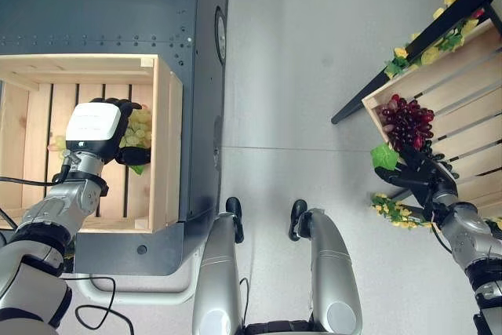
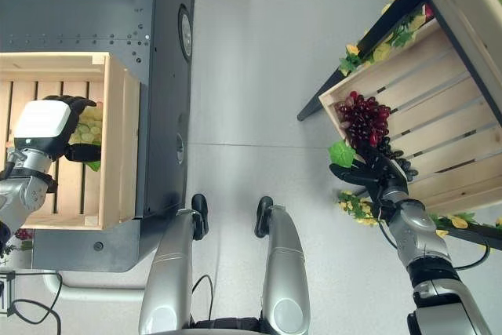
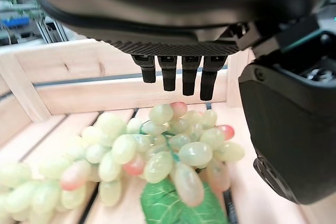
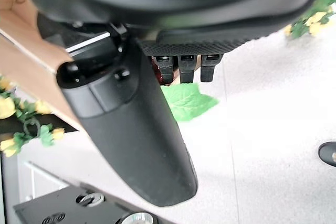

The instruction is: Pick up the fruits from the basket on one side to the basket on the other side

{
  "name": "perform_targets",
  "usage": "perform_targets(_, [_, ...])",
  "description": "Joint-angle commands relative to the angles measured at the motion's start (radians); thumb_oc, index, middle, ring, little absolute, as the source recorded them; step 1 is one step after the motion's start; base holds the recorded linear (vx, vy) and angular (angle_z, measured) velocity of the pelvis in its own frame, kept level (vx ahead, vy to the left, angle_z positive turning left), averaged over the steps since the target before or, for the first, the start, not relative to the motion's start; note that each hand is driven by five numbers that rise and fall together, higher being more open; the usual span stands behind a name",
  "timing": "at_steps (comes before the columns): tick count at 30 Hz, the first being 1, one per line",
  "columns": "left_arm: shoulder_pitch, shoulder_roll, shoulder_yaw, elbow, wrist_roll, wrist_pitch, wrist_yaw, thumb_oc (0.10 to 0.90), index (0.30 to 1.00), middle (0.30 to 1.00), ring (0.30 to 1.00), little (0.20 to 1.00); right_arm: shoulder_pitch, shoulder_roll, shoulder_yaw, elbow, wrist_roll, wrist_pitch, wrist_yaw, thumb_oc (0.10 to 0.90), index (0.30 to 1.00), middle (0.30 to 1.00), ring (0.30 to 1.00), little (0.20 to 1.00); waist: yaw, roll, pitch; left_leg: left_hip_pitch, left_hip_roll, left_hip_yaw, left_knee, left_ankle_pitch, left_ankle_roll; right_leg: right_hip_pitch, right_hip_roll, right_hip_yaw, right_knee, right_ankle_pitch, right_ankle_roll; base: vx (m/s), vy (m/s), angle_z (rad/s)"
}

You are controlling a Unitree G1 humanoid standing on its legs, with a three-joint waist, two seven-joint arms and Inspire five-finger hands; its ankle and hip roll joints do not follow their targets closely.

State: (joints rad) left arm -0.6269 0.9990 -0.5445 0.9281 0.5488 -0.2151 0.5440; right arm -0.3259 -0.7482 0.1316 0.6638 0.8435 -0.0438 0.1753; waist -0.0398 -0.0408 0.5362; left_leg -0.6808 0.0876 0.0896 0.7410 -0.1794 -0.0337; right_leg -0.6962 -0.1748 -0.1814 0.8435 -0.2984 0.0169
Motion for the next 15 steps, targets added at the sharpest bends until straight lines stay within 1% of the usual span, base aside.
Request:
perform_targets(1, [-0.081,0.103,0.012,-0.016,0.021,0.067,0.077,0.800,0.900,0.900,0.900,0.900,-0.064,-0.004,0.057,-0.194,0.080,-0.071,0.089,0.800,0.900,0.900,0.900,0.900,0.015,0.026,-0.016,0.076,-0.041,0.115,-0.046,-0.086,0.058,0.067,0.024,-0.042,-0.073,0.038,-0.015,0.00,0.000,0.00])
perform_targets(4, [-0.115,0.109,-0.021,0.011,0.014,0.120,0.059,0.800,0.900,0.900,0.900,0.900,-0.060,0.000,0.067,-0.212,0.096,-0.072,0.094,0.800,0.900,0.900,0.900,0.900,0.014,0.015,-0.016,0.066,-0.036,0.114,-0.044,-0.088,0.057,0.059,0.023,-0.046,-0.071,0.037,-0.013,0.00,0.000,0.00])
perform_targets(8, [-0.138,0.123,-0.031,0.029,0.021,0.160,0.046,0.800,0.900,0.900,0.900,0.900,-0.060,-0.001,0.068,-0.217,0.110,-0.070,0.097,0.800,0.900,0.900,0.900,0.900,0.014,0.004,-0.016,0.051,-0.032,0.112,-0.044,-0.082,0.058,0.049,0.027,-0.051,-0.077,0.044,-0.014,-0.02,-0.012,0.08])
perform_targets(9, [-0.147,0.127,-0.030,0.032,0.020,0.173,0.044,0.800,0.900,0.900,0.900,0.900,-0.063,-0.003,0.065,-0.218,0.116,-0.073,0.101,0.800,0.900,0.900,0.900,0.900,0.014,0.001,-0.016,0.031,-0.028,0.118,-0.045,-0.068,0.064,0.032,0.026,-0.058,-0.080,0.056,-0.022,0.00,-0.010,0.08])
perform_targets(10, [-0.144,0.129,-0.036,0.042,0.018,0.187,0.042,0.800,0.900,0.900,0.900,0.900,-0.052,-0.002,0.069,-0.216,0.121,-0.074,0.106,0.800,0.900,0.900,0.900,0.900,0.014,-0.002,-0.016,0.051,-0.030,0.112,-0.045,-0.084,0.056,0.053,0.029,-0.054,-0.082,0.044,-0.011,0.00,-0.009,0.04])
perform_targets(11, [-0.152,0.130,-0.041,0.053,0.016,0.199,0.038,0.800,0.900,0.900,0.900,0.900,-0.050,-0.001,0.070,-0.212,0.124,-0.075,0.112,0.800,0.900,0.900,0.900,0.900,0.014,-0.004,-0.016,0.046,-0.028,0.111,-0.043,-0.084,0.055,0.050,0.028,-0.056,-0.080,0.045,-0.011,0.04,-0.002,0.03])
perform_targets(15, [-0.166,0.133,-0.049,0.085,-0.002,0.221,0.032,0.800,0.900,0.900,0.900,0.900,-0.042,0.003,0.078,-0.210,0.134,-0.084,0.121,0.800,0.900,0.900,0.900,0.900,0.014,-0.009,-0.016,0.042,-0.028,0.110,-0.045,-0.084,0.056,0.048,0.027,-0.060,-0.082,0.044,-0.012,0.00,0.001,0.04])
